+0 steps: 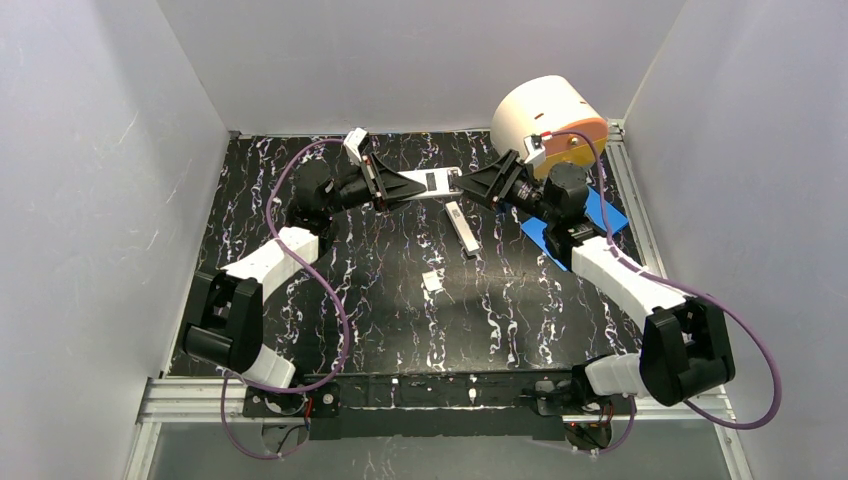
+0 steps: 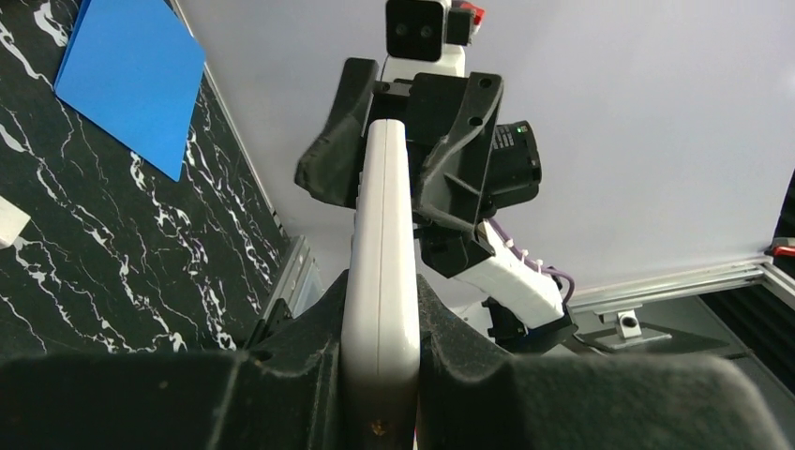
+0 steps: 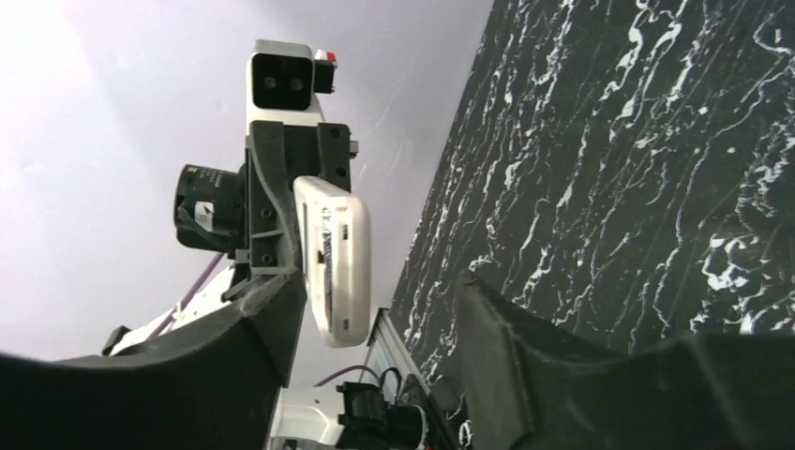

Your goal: Load the batteries into the remote control

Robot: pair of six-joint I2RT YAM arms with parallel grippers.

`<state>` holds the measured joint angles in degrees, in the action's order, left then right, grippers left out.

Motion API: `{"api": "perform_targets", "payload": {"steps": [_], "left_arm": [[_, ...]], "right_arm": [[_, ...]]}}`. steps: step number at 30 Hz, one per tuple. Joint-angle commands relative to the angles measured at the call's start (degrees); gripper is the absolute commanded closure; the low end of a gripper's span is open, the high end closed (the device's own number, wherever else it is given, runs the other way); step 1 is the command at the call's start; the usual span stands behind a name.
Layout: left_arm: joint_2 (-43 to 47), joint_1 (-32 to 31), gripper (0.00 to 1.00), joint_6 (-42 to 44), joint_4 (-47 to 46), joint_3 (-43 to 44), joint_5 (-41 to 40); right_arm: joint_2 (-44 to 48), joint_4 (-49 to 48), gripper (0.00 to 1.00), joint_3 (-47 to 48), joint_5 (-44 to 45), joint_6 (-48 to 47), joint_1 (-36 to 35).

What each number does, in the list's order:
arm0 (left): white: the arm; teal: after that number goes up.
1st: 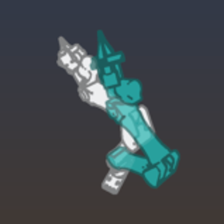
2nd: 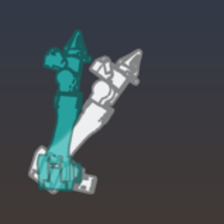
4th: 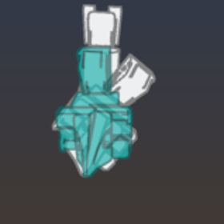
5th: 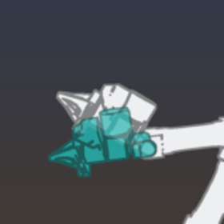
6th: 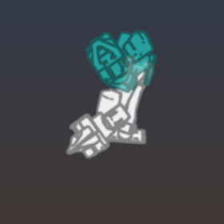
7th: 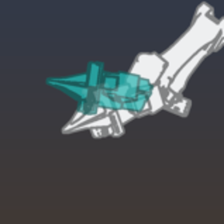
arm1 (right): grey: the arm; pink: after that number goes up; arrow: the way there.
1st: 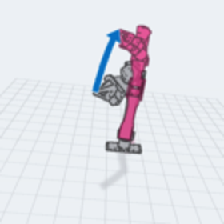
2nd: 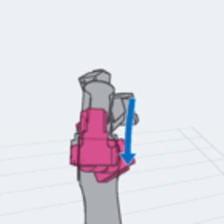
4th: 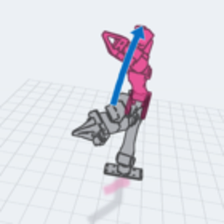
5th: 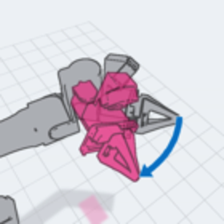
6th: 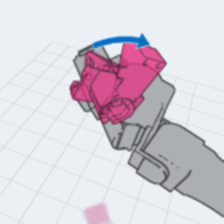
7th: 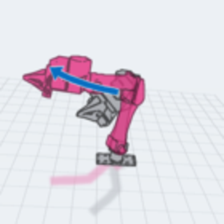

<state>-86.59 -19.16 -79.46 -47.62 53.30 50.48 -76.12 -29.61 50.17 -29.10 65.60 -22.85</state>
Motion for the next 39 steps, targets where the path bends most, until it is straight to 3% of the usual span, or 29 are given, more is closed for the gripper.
{"api": "perform_targets", "payload": {"steps": [1,3,7,9,10,11,13,16,19,23,32,39], "left_arm": [[2.21,0.21,1.0,2.88,-2.06,1.4,2.48],[2.17,0.94,1.0,4.32,-1.37,0.64,2.49],[2.12,3.3,1.0,10.96,1.94,-1.99,4.5],[2.33,5.05,1.0,15.65,6.45,-4.38,4.97],[2.47,6.36,1.0,18.96,8.79,-5.67,5.24],[2.69,7.27,1.0,21.84,11.9,-7.02,5.32],[3.18,8.78,1.0,28.4,20.38,-9.03,4.92],[3.09,9.31,1.0,40.14,36.03,-9.45,3.73],[2.36,9.31,1.0,51.88,53.74,-7.65,-1.03],[0.78,9.36,1.0,59.46,65.63,-7.14,-3.68],[-0.4,10.78,1.0,56.59,62.73,-11.26,-7.74],[1.62,12.93,1.0,54.9,61.58,-13.58,-8.79]], "right_arm": [[2.0,-0.65,0.2,0.7,0.92,-2.04,0.74],[3.75,-3.18,0.11,-0.47,0.96,-1.28,1.54],[6.29,-3.78,0.09,-2.49,-0.08,-1.95,3.67],[6.39,5.95,0.1,-1.01,0.26,-8.75,4.03],[5.98,14.54,0.12,1.88,1.14,-17.08,3.83],[5.27,25.52,0.13,4.11,3.05,-23.58,3.23],[3.41,36.67,0.15,6.67,7.72,-31.75,1.67],[0.81,41.5,0.19,7.42,11.05,-33.55,0.13],[-1.98,42.64,0.25,7.97,14.96,-29.08,-2.31],[-8.05,45.46,0.3,12.73,21.55,-31.73,-10.34],[-24.26,56.96,0.5,24.98,36.93,-41.97,-25.4],[-31.04,61.34,0.47,29.14,39.72,-44.51,-31.25]]}}
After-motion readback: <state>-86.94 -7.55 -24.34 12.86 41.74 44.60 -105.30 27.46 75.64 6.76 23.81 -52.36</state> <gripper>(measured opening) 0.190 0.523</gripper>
